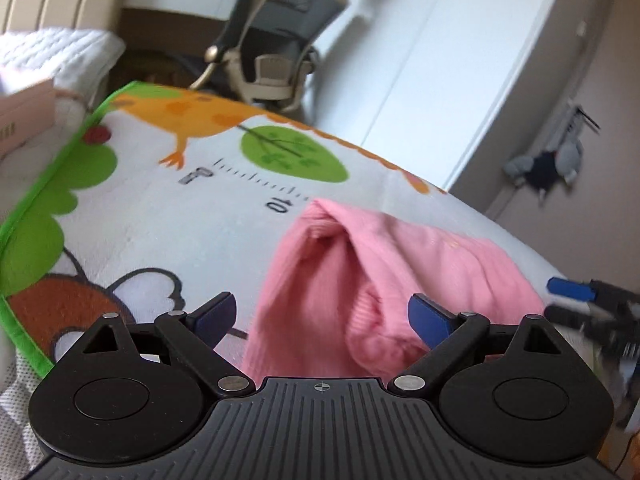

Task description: Fold clothes

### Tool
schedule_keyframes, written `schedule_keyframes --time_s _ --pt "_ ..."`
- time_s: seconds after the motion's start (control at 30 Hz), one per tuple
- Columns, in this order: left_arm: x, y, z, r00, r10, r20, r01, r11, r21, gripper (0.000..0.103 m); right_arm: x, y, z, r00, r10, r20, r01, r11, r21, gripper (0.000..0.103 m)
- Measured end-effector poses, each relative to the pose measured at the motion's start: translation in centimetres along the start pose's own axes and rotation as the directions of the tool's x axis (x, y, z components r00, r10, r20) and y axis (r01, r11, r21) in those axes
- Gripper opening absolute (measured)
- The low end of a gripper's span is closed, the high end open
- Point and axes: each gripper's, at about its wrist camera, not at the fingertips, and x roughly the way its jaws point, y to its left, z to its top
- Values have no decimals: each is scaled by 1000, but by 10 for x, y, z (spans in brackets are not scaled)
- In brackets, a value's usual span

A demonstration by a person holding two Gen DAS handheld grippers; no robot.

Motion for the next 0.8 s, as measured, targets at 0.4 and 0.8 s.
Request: schedule_keyframes --time_s 0.4,0.8 --pt "7 4 -2 999 -23 36 23 999 -21 96 70 39 -19 992 -12 -124 2 997 -81 81" --pt "15 -48 -8 998 -56 5 54 988 142 97 71 42 -21 993 -21 -112 13 997 -72 83"
